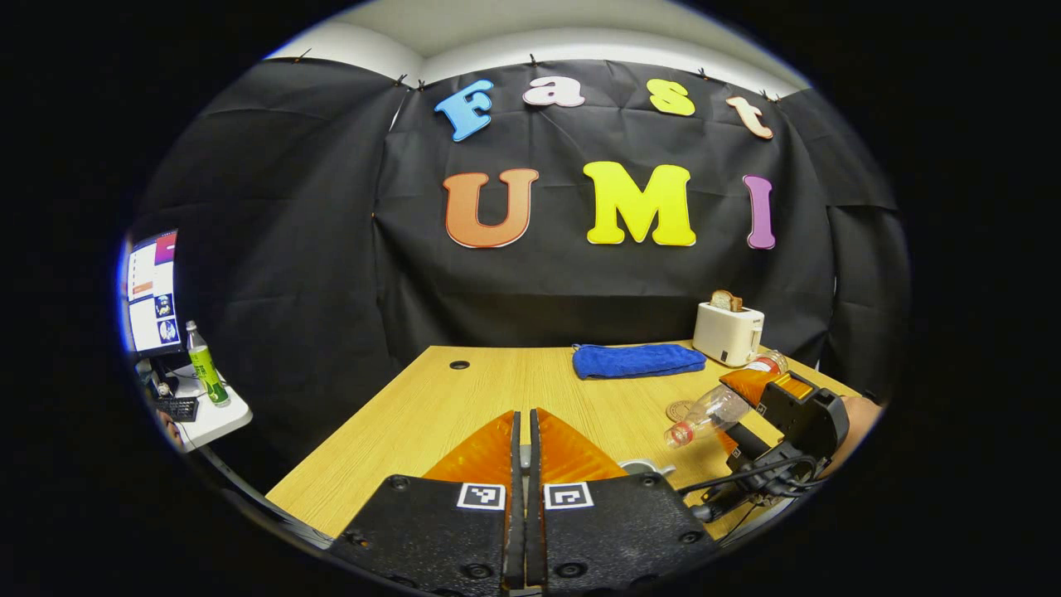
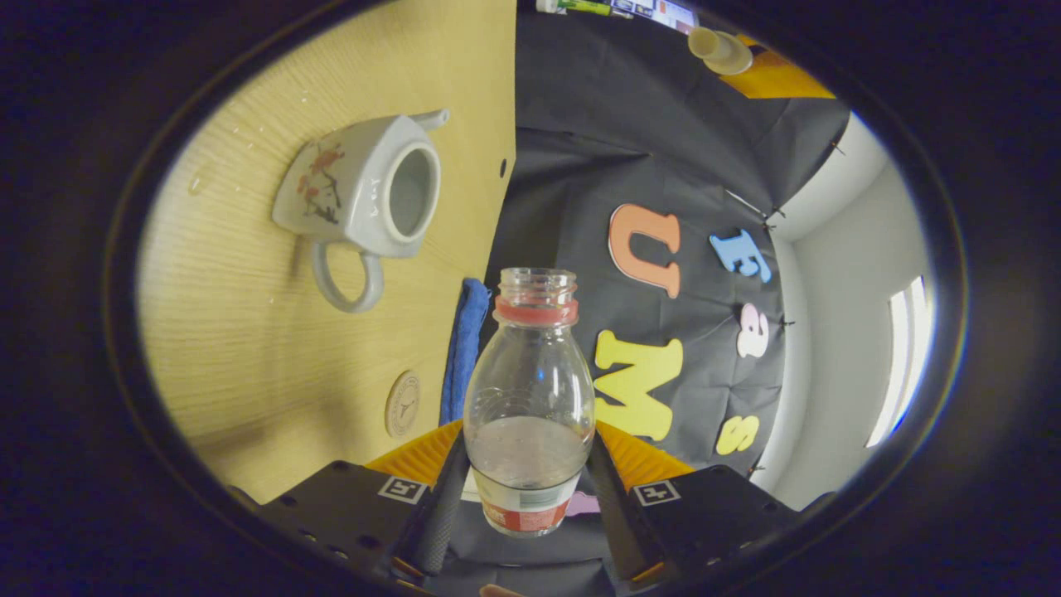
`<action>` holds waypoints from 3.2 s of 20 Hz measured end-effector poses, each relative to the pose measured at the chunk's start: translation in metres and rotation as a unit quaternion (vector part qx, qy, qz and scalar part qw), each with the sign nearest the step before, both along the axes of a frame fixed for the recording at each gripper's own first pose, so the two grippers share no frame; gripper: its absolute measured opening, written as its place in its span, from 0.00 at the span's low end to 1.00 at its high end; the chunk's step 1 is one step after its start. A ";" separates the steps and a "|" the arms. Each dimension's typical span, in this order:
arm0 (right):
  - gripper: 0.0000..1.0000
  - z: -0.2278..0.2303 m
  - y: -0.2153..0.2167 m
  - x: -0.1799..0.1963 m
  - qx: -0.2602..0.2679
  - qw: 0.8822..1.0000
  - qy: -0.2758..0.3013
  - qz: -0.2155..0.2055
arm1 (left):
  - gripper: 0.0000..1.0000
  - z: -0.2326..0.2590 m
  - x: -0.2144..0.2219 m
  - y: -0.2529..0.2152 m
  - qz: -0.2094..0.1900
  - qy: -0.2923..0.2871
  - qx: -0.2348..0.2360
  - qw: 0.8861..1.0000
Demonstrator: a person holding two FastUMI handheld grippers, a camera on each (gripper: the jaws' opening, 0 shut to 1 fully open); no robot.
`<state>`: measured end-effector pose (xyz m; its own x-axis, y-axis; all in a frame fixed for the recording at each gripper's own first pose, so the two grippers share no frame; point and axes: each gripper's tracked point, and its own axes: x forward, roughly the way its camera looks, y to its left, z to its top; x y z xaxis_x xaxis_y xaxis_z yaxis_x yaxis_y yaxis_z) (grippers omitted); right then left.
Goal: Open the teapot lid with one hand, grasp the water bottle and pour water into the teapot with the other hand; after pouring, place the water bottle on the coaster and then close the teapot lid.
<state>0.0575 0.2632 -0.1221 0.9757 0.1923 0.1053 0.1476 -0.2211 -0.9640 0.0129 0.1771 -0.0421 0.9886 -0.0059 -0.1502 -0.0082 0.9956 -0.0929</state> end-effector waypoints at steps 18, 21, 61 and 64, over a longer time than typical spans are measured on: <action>0.75 0.017 0.023 -0.005 -0.104 0.993 -0.056 0.023 | 0.03 -0.006 0.000 -0.002 -0.010 0.010 0.012 1.000; 0.76 0.021 0.027 -0.006 -0.126 0.989 -0.069 0.026 | 0.04 -0.006 0.000 -0.004 -0.012 0.011 0.015 1.000; 0.75 0.000 0.016 0.006 0.025 0.999 -0.011 0.043 | 0.03 -0.014 0.007 -0.004 -0.001 0.022 0.026 0.999; 0.77 -0.001 0.000 0.016 0.117 0.993 0.012 0.030 | 0.03 -0.015 0.008 -0.010 -0.008 0.022 0.013 1.000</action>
